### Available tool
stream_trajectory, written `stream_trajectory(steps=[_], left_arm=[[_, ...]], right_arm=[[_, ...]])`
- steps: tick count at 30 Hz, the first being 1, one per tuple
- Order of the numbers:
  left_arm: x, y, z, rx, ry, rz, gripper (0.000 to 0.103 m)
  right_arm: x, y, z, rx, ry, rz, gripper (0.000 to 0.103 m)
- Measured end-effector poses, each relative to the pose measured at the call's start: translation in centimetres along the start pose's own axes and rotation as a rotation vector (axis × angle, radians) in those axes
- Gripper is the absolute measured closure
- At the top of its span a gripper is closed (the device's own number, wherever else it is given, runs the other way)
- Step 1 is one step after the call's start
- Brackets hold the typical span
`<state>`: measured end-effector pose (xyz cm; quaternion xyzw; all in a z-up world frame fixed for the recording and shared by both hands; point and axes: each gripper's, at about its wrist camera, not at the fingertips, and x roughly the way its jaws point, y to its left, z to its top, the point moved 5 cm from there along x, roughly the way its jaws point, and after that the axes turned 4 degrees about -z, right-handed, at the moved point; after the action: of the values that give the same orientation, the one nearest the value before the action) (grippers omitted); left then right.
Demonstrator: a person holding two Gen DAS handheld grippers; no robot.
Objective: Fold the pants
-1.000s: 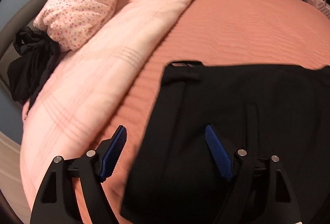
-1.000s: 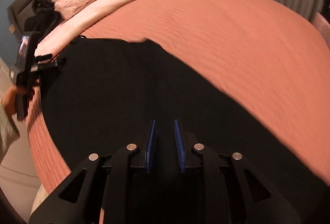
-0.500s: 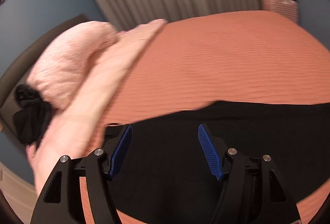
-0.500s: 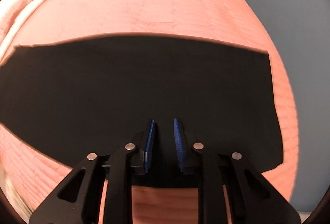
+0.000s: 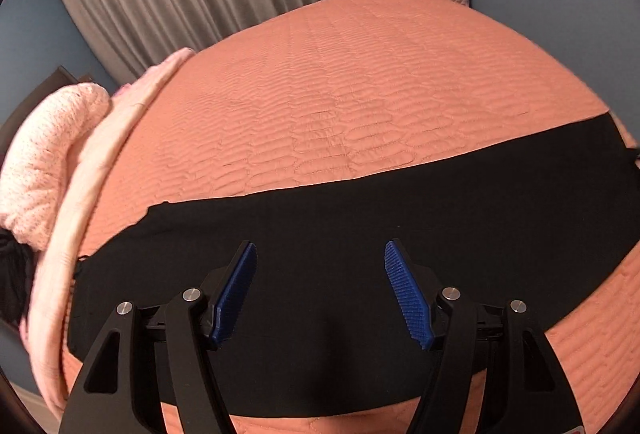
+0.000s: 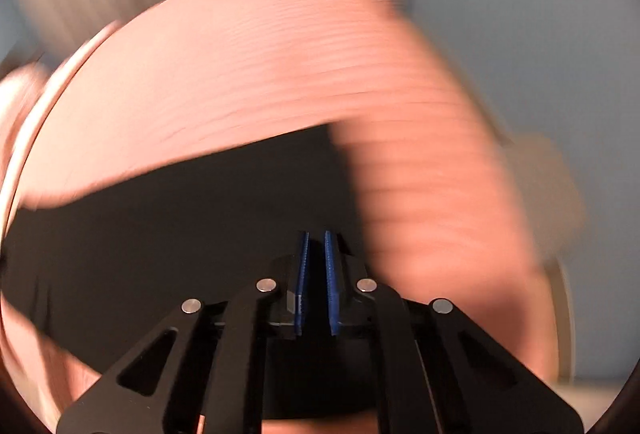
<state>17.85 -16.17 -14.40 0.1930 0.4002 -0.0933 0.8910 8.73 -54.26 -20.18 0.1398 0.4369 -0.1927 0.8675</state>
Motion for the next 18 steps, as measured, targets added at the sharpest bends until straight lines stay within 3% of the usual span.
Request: stream_trajectory(steps=[2, 3, 5, 6, 8, 9, 10, 12, 14, 18], left_arm=[[0.9, -1.3, -0.1, 0.005, 0.017, 0.022, 0.038], [1.5, -1.9, -0.2, 0.001, 0.034, 0.019, 0.038], [2.0, -3.0, -0.2, 0.004, 0.047, 0.019, 0.038], [2.1, -3.5, -0.1, 0.013, 0.045, 0.02, 0.038], [1.6, -4.4, 0.2, 0.051, 0.036, 0.017, 0.038], [1.5, -4.6, 0.1, 0.063, 0.029, 0.018, 0.037], [1.4, -4.8, 0.1, 0.072, 0.025, 0.02, 0.036], [1.1, -5.9, -0.1, 0.093, 0.022, -0.025, 0.033], [0.8, -6.6, -0.3, 0.09, 0.026, -0.046, 0.033], [0.4, -8.1, -1.0, 0.111, 0.029, -0.054, 0.033]], right_arm=[[-1.5, 2.6, -1.1, -0.07, -0.016, 0.1, 0.09], [-1.2, 4.3, -2.7, -0.165, 0.024, 0.123, 0.09], [0.6, 5.0, -5.6, -0.3, 0.086, 0.073, 0.095], [0.5, 3.9, -6.1, -0.265, 0.051, 0.085, 0.095], [-0.7, 1.0, -6.0, -0.045, 0.059, 0.125, 0.097], [-1.3, 0.6, -6.0, -0.003, 0.056, 0.088, 0.09], [-2.2, 0.6, -6.4, 0.005, 0.057, 0.059, 0.09], [-3.7, 2.1, -7.5, -0.018, 0.062, 0.088, 0.09], [-4.8, -2.3, -8.1, 0.03, 0.075, 0.149, 0.09], [-2.3, -3.4, -7.6, 0.157, 0.096, 0.254, 0.09]])
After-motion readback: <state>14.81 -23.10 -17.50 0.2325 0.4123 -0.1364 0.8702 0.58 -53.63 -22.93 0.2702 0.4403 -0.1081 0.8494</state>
